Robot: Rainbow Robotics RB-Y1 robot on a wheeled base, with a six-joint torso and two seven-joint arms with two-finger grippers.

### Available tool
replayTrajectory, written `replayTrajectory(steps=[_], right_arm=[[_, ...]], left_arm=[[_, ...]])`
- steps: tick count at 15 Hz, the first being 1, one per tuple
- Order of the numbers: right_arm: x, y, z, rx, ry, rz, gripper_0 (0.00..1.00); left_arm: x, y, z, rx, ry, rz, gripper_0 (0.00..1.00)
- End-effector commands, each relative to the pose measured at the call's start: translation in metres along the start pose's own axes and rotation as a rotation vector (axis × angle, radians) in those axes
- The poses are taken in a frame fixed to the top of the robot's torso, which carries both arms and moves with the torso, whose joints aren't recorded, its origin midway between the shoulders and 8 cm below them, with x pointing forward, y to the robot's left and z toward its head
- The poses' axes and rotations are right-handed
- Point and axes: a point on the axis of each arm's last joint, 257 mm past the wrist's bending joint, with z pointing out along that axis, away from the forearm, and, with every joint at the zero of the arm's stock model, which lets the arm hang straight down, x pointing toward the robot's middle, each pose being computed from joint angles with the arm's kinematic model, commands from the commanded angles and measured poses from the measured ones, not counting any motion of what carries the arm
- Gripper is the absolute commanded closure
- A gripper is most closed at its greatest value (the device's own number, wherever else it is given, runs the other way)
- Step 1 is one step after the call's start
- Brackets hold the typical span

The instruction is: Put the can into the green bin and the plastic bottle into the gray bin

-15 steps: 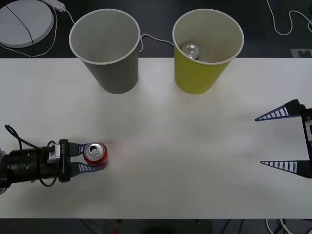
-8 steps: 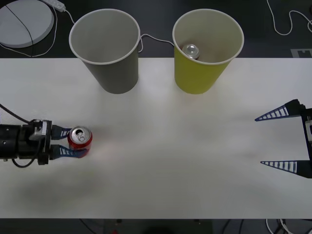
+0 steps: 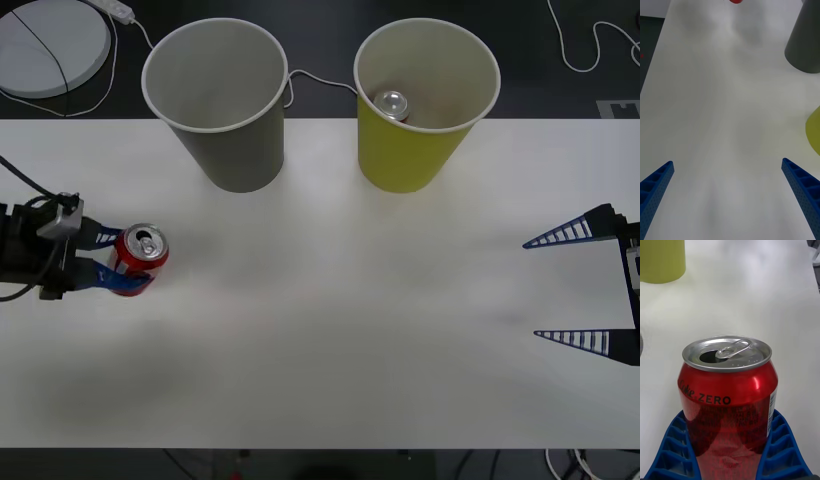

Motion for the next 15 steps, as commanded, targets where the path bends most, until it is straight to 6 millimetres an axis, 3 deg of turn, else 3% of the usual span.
replayTrajectory(steps=[1, 7, 12, 15], right_arm=[[0.0, 0.0, 0.0, 0.0, 0.0, 0.0, 0.0], [0.0, 0.0, 0.0, 0.0, 0.0, 0.0, 0.0], [0.0, 0.0, 0.0, 0.0, 0.0, 0.0, 0.0], [0.0, 0.0, 0.0, 0.0, 0.0, 0.0, 0.0]], left_arm=[[-0.014, 0.006, -0.012, -0.01, 0.057, -0.023, 1.0], [-0.049, 0.01, -0.019, -0.044, 0.168, -0.051, 1.0], [-0.109, -0.006, -0.023, -0.041, 0.193, -0.061, 1.0], [-0.14, -0.001, -0.031, -0.046, 0.21, -0.077, 1.0]])
